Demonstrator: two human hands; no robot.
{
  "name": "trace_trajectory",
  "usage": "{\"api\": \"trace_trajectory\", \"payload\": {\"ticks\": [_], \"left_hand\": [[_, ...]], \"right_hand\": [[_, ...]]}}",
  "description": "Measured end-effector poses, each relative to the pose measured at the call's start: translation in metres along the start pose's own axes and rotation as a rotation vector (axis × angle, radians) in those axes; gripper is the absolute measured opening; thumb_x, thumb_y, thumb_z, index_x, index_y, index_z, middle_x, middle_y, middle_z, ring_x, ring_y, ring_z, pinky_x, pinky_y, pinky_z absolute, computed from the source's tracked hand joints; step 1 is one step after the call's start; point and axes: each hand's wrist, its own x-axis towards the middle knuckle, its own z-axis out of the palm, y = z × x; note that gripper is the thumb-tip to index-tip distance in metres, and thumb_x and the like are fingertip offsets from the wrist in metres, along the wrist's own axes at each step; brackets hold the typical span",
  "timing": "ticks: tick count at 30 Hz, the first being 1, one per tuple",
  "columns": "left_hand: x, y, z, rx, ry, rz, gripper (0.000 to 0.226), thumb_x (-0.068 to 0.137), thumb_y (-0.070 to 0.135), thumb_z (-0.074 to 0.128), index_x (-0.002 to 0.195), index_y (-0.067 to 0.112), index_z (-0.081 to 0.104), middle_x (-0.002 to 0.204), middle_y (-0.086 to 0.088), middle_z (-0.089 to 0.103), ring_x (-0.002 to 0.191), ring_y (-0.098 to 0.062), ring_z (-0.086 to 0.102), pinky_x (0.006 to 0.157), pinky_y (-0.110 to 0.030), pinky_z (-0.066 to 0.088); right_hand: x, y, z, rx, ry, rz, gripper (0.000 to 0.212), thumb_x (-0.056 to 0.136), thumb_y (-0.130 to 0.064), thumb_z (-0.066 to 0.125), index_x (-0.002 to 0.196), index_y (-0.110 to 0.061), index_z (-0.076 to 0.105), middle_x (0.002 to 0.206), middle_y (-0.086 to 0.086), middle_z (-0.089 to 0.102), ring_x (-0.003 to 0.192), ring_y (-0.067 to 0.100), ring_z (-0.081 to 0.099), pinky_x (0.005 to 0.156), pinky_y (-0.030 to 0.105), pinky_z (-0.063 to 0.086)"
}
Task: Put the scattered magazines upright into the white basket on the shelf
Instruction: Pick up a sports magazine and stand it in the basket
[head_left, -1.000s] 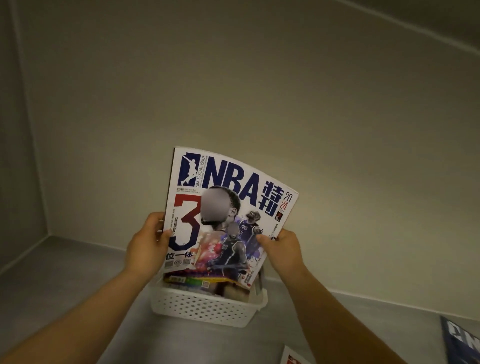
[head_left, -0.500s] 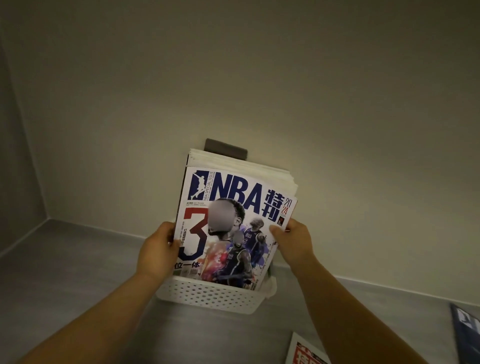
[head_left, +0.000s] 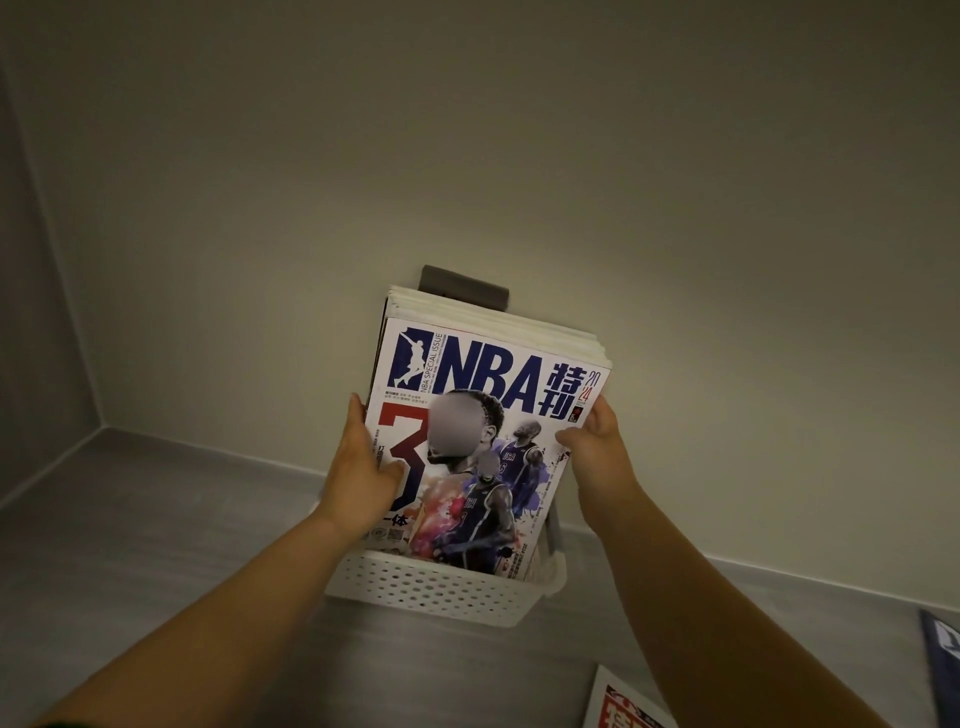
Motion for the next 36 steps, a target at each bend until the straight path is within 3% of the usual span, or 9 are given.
{"api": "trace_trajectory", "payload": {"ticks": [5, 8, 11, 15, 19, 22, 28, 32, 36], "left_hand": [[0.011, 0.006, 0.003, -0.028, -0.004, -0.004, 0.061, 0.072, -0.019, 0.054, 0.111, 0.024, 0.033, 0.105, -0.001, 0.051, 0.107, -0.018, 0.05, 0.094, -0.035, 0.042], [0.005, 0.012, 0.002, -0.027, -0.024, 0.014, 0.058, 0.075, -0.017, 0.053, 0.114, 0.022, 0.034, 0.105, 0.002, 0.051, 0.104, -0.013, 0.047, 0.092, -0.03, 0.039], [-0.007, 0.015, 0.0, -0.014, -0.015, -0.022, 0.06, 0.079, -0.009, 0.054, 0.128, 0.015, 0.03, 0.115, 0.0, 0.049, 0.109, -0.015, 0.045, 0.101, -0.044, 0.037], [-0.028, 0.023, -0.002, 0.071, 0.057, -0.072, 0.073, 0.081, 0.0, 0.056, 0.14, 0.018, 0.016, 0.142, -0.011, 0.037, 0.13, -0.032, 0.037, 0.105, -0.058, 0.034], [-0.059, 0.045, 0.011, 0.229, 0.17, 0.046, 0.058, 0.084, 0.006, 0.055, 0.136, 0.014, 0.031, 0.14, -0.012, 0.039, 0.126, -0.032, 0.04, 0.103, -0.049, 0.037], [-0.086, 0.065, 0.039, 0.307, 0.2, 0.122, 0.035, 0.085, 0.006, 0.052, 0.119, 0.011, 0.05, 0.116, -0.01, 0.055, 0.109, -0.031, 0.052, 0.089, -0.041, 0.043], [-0.154, 0.083, 0.145, 0.313, -0.088, 0.1, 0.014, 0.088, 0.009, 0.049, 0.089, 0.017, 0.06, 0.086, -0.005, 0.061, 0.076, -0.014, 0.055, 0.066, -0.019, 0.04], [-0.201, 0.074, 0.234, 0.323, -0.243, 0.084, 0.036, 0.084, -0.001, 0.051, 0.065, 0.029, 0.054, 0.067, 0.008, 0.059, 0.067, -0.005, 0.054, 0.057, -0.001, 0.038], [-0.238, 0.053, 0.318, 0.369, -0.401, -0.008, 0.036, 0.084, 0.0, 0.053, 0.063, 0.029, 0.055, 0.068, 0.006, 0.061, 0.07, -0.015, 0.057, 0.06, -0.007, 0.041]], "right_hand": [[0.0, 0.0, -0.008, -0.036, -0.052, -0.055, 0.043, 0.086, 0.007, 0.044, 0.121, -0.016, 0.048, 0.098, -0.004, 0.061, 0.081, -0.001, 0.056, 0.049, 0.007, 0.048], [-0.004, -0.005, -0.017, -0.062, -0.067, -0.041, 0.027, 0.088, -0.003, 0.049, 0.099, -0.027, 0.051, 0.087, -0.016, 0.057, 0.075, -0.006, 0.056, 0.056, 0.01, 0.048], [-0.011, -0.006, -0.025, -0.066, -0.038, -0.005, 0.038, 0.088, -0.007, 0.049, 0.123, -0.021, 0.043, 0.105, -0.01, 0.049, 0.089, 0.003, 0.047, 0.082, 0.023, 0.039], [-0.029, -0.005, -0.038, -0.136, -0.068, 0.014, 0.052, 0.088, -0.002, 0.043, 0.137, -0.012, 0.03, 0.141, 0.008, 0.04, 0.117, 0.015, 0.039, 0.092, 0.028, 0.031], [-0.042, -0.002, -0.066, -0.208, -0.07, 0.016, 0.053, 0.087, 0.006, 0.037, 0.137, -0.01, 0.032, 0.146, 0.01, 0.036, 0.134, 0.022, 0.033, 0.101, 0.028, 0.03], [-0.056, 0.006, -0.103, -0.302, -0.025, -0.012, 0.048, 0.088, 0.006, 0.034, 0.133, -0.007, 0.039, 0.142, 0.011, 0.042, 0.13, 0.023, 0.038, 0.103, 0.027, 0.031], [-0.113, 0.081, -0.233, -0.603, 0.075, 0.045, 0.041, 0.09, -0.007, 0.044, 0.131, -0.013, 0.042, 0.14, 0.007, 0.044, 0.12, 0.02, 0.046, 0.098, 0.025, 0.038], [-0.163, 0.159, -0.355, -0.842, 0.221, 0.254, 0.046, 0.088, -0.018, 0.047, 0.133, -0.021, 0.037, 0.146, 0.002, 0.035, 0.133, 0.019, 0.033, 0.109, 0.027, 0.026], [-0.198, 0.2, -0.471, -1.066, 0.455, 0.476, 0.055, 0.089, -0.028, 0.045, 0.14, -0.026, 0.024, 0.153, -0.002, 0.019, 0.142, 0.021, 0.012, 0.116, 0.033, 0.013]]}}
